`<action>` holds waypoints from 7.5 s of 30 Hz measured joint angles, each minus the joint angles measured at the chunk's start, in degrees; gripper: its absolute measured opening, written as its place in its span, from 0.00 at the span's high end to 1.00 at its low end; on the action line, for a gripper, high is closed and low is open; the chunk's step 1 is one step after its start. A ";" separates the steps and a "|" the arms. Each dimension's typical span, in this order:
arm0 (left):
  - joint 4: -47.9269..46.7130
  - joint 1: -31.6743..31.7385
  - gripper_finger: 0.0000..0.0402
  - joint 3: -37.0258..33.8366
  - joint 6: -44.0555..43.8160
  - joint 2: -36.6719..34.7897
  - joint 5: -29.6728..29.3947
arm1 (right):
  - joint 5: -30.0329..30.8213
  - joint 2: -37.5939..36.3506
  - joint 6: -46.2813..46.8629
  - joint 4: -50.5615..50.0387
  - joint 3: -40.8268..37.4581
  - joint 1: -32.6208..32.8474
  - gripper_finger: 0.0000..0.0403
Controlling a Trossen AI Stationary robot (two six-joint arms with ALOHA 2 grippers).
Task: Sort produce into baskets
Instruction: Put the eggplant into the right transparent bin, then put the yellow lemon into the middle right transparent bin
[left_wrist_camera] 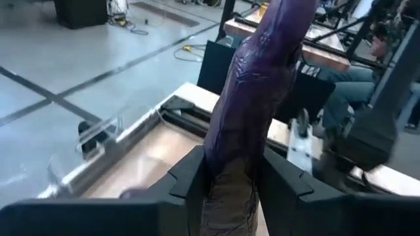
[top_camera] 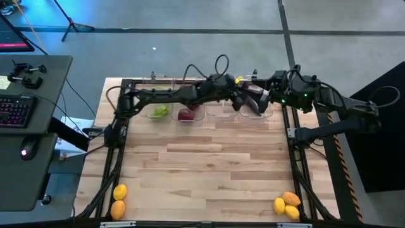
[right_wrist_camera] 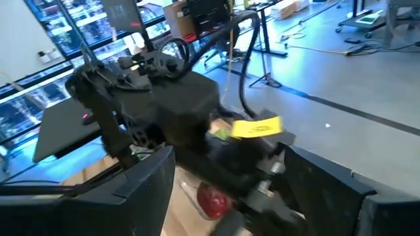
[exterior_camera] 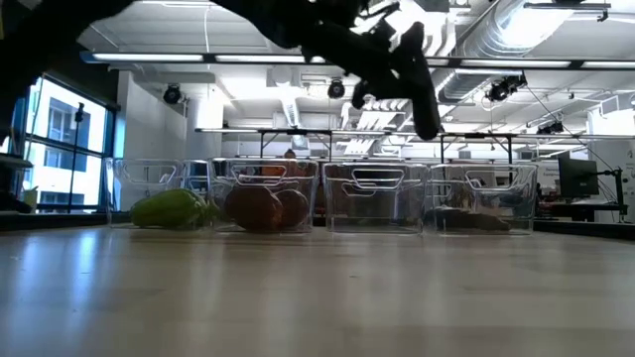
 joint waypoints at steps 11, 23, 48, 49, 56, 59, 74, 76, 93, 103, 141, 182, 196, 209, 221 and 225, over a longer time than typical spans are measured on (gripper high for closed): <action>-6.76 0.93 0.50 15.06 0.32 9.94 3.84 | 0.61 -0.05 -1.79 -0.02 0.00 0.01 0.31; -44.67 2.85 0.40 18.80 8.62 0.06 8.94 | -8.90 -2.65 7.66 -15.96 0.04 1.17 0.31; -34.34 -11.59 0.39 -15.24 -4.93 -35.11 8.68 | -14.49 10.19 70.20 -16.00 -20.12 46.62 0.31; -30.64 -11.80 0.39 -19.64 -7.23 -36.89 8.69 | -14.39 10.15 72.46 -15.81 -20.32 47.45 0.31; -4.64 -13.03 0.39 -41.71 -19.46 -46.21 9.62 | -9.32 10.77 78.20 -15.63 -20.63 53.36 0.31; 0.60 -13.27 0.39 -45.15 -20.91 -48.40 9.73 | -8.63 11.57 78.12 -16.33 -20.63 53.53 0.31; 0.85 -13.27 0.39 -45.90 -19.87 -50.15 10.29 | -26.80 16.26 79.57 -12.88 -20.63 50.14 0.16; 0.84 -13.27 0.39 -45.90 -19.87 -50.15 10.48 | -29.22 18.22 82.54 -12.02 -20.63 50.47 0.13; -0.82 -13.27 0.39 -45.90 -19.83 -50.15 10.56 | -47.58 29.73 103.93 -2.80 -20.63 54.47 0.11; -0.97 -13.27 0.39 -45.90 -19.83 -50.13 10.55 | -50.26 36.27 106.50 -3.42 -20.61 55.21 0.11; -4.01 -5.29 0.39 -45.90 -22.87 -60.61 20.06 | -10.54 25.87 51.87 -3.45 -14.12 28.65 0.49; -8.71 -4.98 0.39 -45.85 -24.88 -64.42 11.77 | -18.24 26.07 19.94 18.22 -14.26 -19.59 0.03; -41.67 -19.39 0.39 -45.85 -39.97 -59.70 16.79 | -19.53 18.34 18.20 11.72 -14.23 0.81 0.07; -66.41 -50.63 0.39 -45.90 -62.14 -37.85 31.51 | -8.65 23.67 17.53 9.38 -14.23 6.97 0.07; -66.34 -60.41 0.39 -45.90 -61.93 -27.12 37.95 | -8.82 24.06 15.04 9.44 -14.24 6.97 0.07; -66.37 -61.66 0.39 -45.90 -61.13 -25.59 39.52 | -8.81 24.06 15.13 9.43 -14.23 6.97 0.07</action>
